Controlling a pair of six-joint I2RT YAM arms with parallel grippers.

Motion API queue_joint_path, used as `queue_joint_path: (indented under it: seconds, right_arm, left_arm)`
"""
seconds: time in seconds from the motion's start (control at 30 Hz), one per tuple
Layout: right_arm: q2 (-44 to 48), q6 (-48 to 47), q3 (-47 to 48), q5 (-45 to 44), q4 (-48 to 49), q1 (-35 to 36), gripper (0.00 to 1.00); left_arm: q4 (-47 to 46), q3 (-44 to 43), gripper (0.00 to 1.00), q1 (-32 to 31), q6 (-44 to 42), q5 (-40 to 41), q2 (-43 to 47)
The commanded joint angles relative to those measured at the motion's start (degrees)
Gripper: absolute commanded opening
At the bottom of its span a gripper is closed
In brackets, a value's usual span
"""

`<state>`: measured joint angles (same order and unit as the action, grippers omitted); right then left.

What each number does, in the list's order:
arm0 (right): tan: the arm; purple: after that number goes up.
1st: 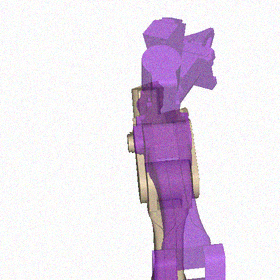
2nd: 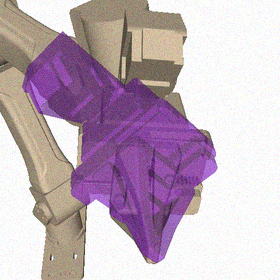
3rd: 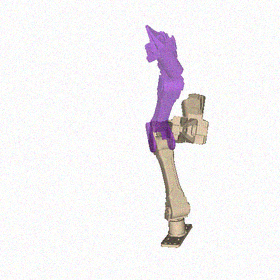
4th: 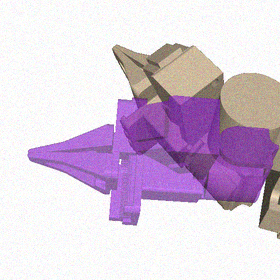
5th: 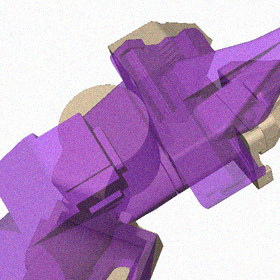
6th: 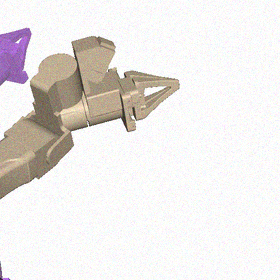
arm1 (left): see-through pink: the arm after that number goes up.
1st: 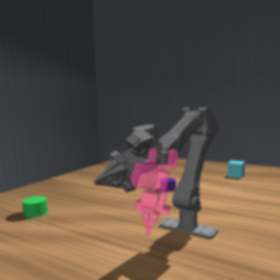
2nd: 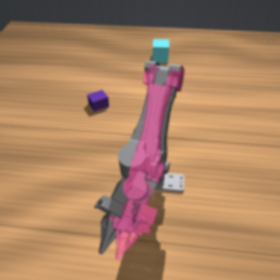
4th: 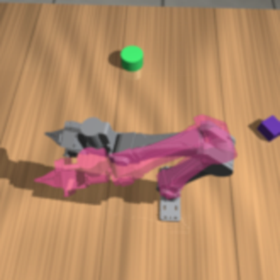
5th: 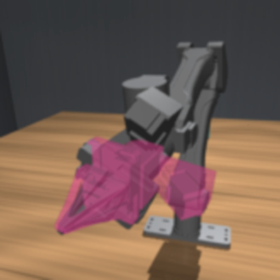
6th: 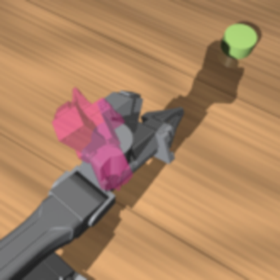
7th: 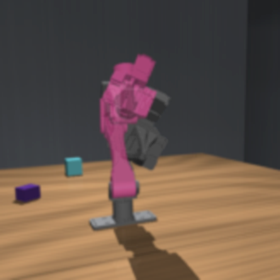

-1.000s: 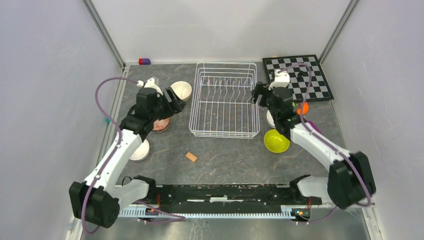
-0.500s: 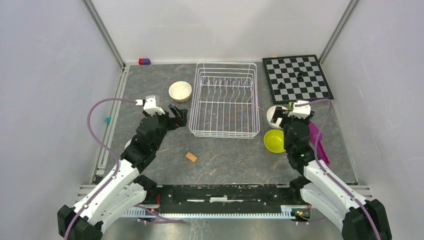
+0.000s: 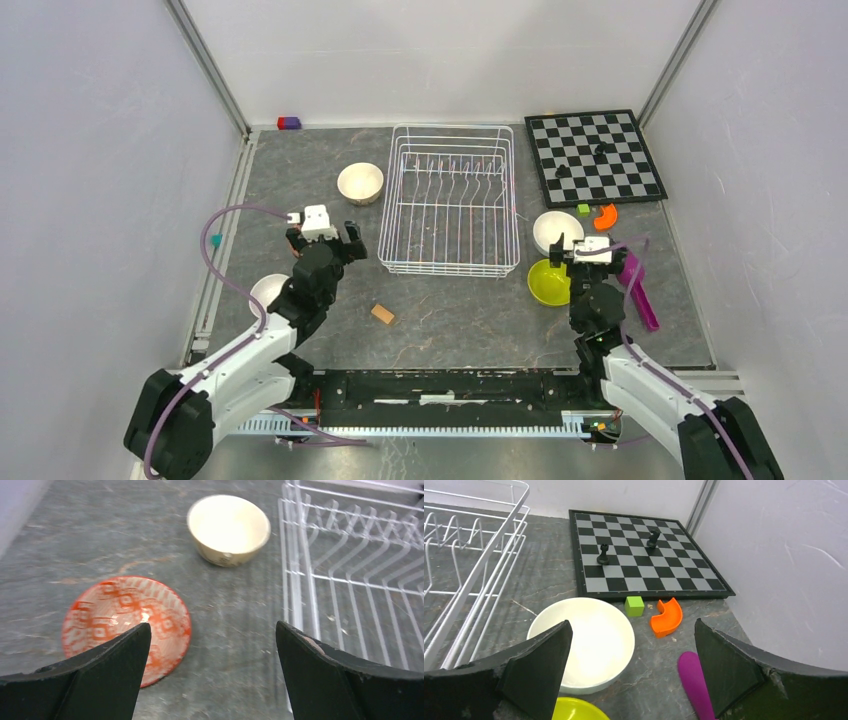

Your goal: Unload the bowls from the dish rack

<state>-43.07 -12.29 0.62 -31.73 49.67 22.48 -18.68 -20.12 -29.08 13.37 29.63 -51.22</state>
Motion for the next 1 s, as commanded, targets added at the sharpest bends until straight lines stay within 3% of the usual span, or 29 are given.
queue_joint_path:
  seconds: [0.0,0.17,0.27,0.43,0.57,0.7,0.97]
  right_arm:
    - [-4.6,-5.4,-4.3,0.0,7.5,-1.5,0.98]
    - [-14.9,-3.3,-5.4,2.8,14.1,-5.7,0.94]
    - [-21.1,-1.1,-7.9,1.7,23.4,-7.1,0.95]
    - [-30.8,-2.3,-8.3,-0.5,33.8,-7.9,0.98]
    - [-39.2,-2.4,-12.3,-1.1,51.0,-8.6,0.97]
    - [-37.7,-1.9,-8.9,0.3,41.7,-8.7,0.98]
    - [-37.4,-1.6,-8.8,0.7,41.1,-9.0,0.98]
  left_arm:
    - [-11.6,3.5,1.00,1.7,-6.5,11.4,-0.1]
    - [-16.2,4.4,1.00,3.5,-9.0,11.9,-4.2]
    - [-21.0,5.0,1.00,4.0,-13.1,12.2,-8.3]
    - [-28.2,7.7,1.00,9.0,-10.9,7.6,-14.6]
    - [-30.0,8.1,1.00,12.1,-8.8,4.2,-17.2]
    - [-31.9,8.0,1.00,13.3,-9.2,3.9,-18.3]
    - [-35.0,6.5,0.99,14.9,-15.1,-1.8,-22.1]
